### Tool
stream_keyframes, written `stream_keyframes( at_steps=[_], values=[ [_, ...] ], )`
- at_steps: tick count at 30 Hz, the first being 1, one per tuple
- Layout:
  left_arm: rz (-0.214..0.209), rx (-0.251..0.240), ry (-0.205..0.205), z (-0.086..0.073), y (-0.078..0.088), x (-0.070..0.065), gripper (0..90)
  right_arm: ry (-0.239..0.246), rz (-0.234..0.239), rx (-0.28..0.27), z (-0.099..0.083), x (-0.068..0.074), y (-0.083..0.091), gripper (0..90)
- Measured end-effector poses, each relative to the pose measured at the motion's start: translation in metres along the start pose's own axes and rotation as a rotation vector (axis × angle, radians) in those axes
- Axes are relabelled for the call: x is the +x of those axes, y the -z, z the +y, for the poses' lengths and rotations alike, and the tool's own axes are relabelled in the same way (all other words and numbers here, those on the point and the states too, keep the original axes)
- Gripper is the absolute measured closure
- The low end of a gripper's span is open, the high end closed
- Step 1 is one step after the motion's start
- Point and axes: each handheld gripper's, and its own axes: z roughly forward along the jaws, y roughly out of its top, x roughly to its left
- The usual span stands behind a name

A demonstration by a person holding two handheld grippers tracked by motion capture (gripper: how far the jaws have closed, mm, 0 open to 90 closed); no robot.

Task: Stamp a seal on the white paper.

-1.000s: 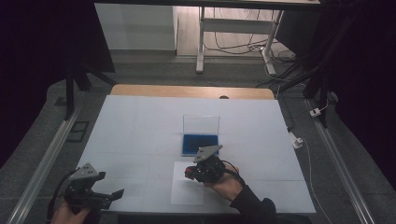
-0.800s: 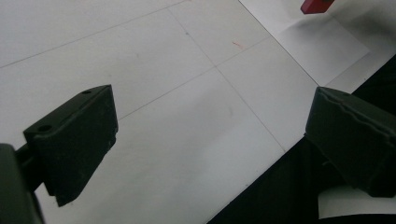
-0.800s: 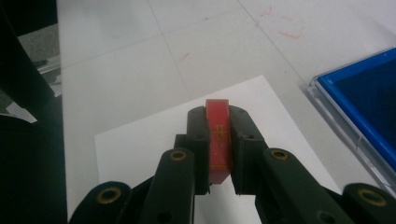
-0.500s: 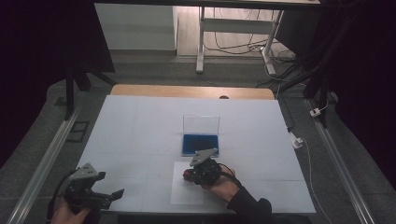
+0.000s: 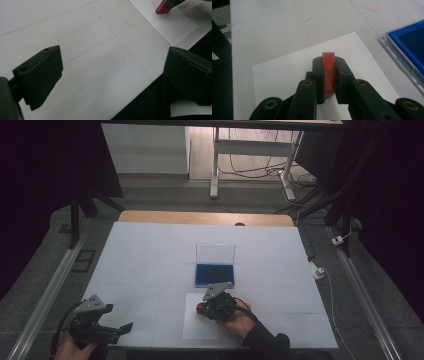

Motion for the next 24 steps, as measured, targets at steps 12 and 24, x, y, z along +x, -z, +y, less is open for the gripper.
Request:
stream_keyframes(
  at_steps=[12,24],
  values=[
    [-0.001,0.003,0.000,0.001,-0.001,0.000,2.7,-0.002,-0.003,-0.013,-0.002,0.000,0.000,80.8],
    [-0.003,0.003,0.005,0.001,-0.001,0.001,2.7,-0.027,0.018,-0.027,-0.004,-0.003,0.000,80.8]
  ],
)
